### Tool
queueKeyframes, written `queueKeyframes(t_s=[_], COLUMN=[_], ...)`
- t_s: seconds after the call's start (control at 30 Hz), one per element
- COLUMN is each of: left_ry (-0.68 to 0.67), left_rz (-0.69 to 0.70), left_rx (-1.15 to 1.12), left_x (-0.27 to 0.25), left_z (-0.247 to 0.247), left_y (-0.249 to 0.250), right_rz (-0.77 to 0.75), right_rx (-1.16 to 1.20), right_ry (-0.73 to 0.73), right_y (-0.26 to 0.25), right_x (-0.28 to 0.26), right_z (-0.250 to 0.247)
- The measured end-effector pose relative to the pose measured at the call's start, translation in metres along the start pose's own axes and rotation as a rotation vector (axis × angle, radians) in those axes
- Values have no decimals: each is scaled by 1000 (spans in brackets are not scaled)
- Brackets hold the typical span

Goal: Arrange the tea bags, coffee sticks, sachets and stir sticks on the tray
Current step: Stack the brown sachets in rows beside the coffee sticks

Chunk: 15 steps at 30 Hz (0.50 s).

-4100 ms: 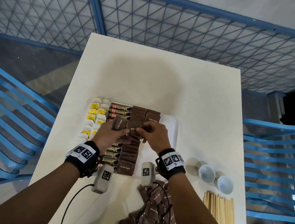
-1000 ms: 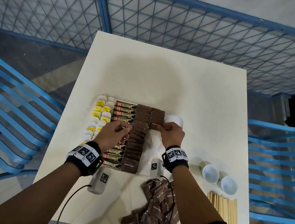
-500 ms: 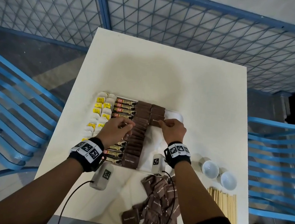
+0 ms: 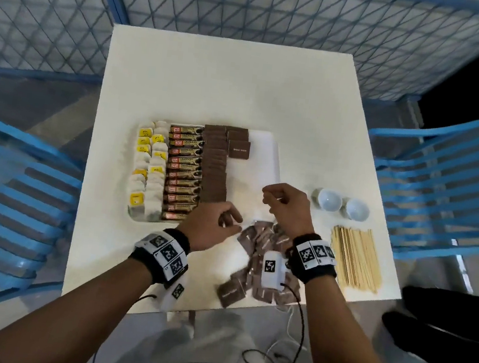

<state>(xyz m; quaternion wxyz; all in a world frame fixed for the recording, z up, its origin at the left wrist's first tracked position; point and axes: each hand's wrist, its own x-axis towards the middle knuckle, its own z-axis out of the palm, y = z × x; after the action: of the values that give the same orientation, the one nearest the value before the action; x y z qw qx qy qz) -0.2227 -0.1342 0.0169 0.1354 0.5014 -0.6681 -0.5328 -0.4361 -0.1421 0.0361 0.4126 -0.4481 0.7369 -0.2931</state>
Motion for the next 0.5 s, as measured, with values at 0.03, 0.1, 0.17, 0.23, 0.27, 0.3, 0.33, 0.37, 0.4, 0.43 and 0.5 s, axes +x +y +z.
queueKeyframes(t_s=[0.03,0.1,0.17,0.23,0.27,0.3,0.33,0.37,0.4,0.43,0.5], left_ry=[-54,-158,-239,-292,-307,-313,-298,-277,-252,-222,-175], left_rz=[10,25,28,52,63,74,84,94,100,98,85], left_rx=[33,88,202,392,467,520,556,578,583,565,497], left_x=[-9,-27,-40,-49,-52,-54,-54,-55,-55,-55,-53], left_z=[10,29,44,59,65,71,75,78,81,82,84], left_y=[-3,-9,-13,-19,-23,-27,-30,-33,-36,-38,-43], right_rz=[19,33,47,132,176,230,288,345,378,395,393], right_rx=[-11,-74,-216,-350,-379,-380,-362,-340,-324,-314,-288], right_ry=[8,35,95,223,282,319,323,301,272,247,249], right_y=[10,32,59,89,101,109,114,118,122,124,124], right_x=[-17,-49,-74,-92,-98,-105,-108,-112,-115,-115,-115], right_z=[-3,-9,-12,-11,-11,-11,-11,-10,-8,-4,4])
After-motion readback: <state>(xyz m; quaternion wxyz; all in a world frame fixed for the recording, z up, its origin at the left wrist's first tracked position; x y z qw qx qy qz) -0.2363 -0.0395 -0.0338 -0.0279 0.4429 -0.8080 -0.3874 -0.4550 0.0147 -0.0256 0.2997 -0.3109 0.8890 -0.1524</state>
